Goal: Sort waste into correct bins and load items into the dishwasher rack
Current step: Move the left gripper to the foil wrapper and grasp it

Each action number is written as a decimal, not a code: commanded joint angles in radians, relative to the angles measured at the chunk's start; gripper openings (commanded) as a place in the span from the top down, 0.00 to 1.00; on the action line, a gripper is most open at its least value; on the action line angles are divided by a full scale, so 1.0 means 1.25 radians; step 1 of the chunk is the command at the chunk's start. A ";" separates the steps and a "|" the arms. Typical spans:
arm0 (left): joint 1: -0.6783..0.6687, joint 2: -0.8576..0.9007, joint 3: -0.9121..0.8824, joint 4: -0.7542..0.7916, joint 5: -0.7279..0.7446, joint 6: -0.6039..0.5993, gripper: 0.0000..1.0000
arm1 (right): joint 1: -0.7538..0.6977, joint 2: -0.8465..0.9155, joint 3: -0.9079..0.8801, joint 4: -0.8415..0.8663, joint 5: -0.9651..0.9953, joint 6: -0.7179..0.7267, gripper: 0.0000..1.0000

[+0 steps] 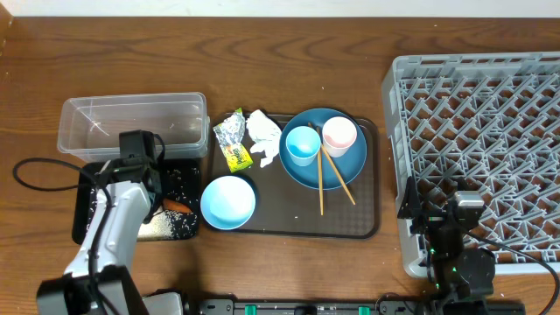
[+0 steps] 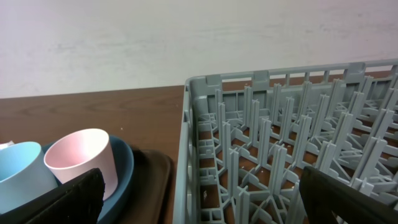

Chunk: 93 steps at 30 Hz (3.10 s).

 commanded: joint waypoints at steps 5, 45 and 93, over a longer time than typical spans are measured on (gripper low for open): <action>0.003 -0.161 0.111 -0.091 0.071 0.258 0.47 | 0.001 -0.001 -0.001 -0.003 -0.001 -0.003 0.01; -0.464 0.116 0.295 -0.017 0.031 0.405 0.44 | 0.001 -0.001 -0.001 -0.003 -0.001 -0.003 0.01; -0.439 0.331 0.279 0.115 -0.052 0.380 0.32 | 0.001 -0.001 -0.001 -0.003 -0.001 -0.003 0.01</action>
